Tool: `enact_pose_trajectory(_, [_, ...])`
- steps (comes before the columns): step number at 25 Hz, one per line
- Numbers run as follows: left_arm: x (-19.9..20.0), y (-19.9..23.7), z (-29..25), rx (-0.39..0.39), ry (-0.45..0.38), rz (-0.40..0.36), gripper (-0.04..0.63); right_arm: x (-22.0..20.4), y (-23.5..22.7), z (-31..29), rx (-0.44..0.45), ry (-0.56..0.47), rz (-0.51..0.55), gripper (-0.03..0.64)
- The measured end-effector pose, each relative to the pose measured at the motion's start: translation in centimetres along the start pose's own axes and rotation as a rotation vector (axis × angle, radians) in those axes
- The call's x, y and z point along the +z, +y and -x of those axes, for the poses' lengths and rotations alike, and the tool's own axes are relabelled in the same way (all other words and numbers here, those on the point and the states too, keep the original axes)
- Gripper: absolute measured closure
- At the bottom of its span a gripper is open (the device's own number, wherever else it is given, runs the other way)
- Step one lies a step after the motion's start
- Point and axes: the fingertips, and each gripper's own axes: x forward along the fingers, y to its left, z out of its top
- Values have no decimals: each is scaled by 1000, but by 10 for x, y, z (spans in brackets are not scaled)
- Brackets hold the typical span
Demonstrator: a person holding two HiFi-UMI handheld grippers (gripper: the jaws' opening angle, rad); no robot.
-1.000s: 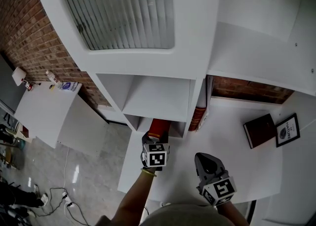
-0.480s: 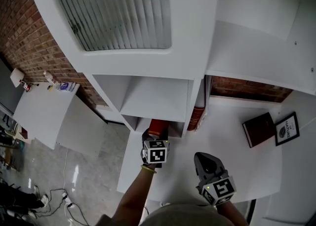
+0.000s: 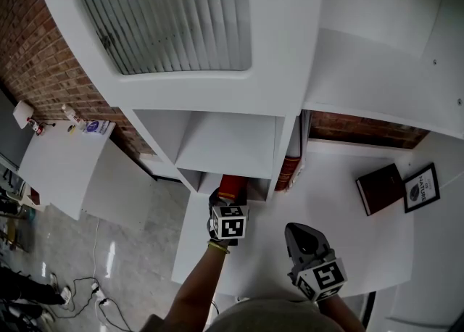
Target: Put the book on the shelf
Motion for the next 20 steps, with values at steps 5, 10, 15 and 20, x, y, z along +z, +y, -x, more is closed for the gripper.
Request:
enact_pose_trajectory(5, [-2,0,-2,-6,-6,7,357,-4,-2,1,-8,-6,0,611])
enact_pose_trajectory(10, [-5,-1,-2,-20,15,-5,348,0,2,1,-9,-6,-5,611])
enact_pose_trajectory(15, [-12,-4,-4,-39,50,1,329,-1,3,3,-8,-6,2,611])
enact_pose_trajectory(20, [-18,1,0,-30,52,21,264,2,8,6,-8,3,-2,611])
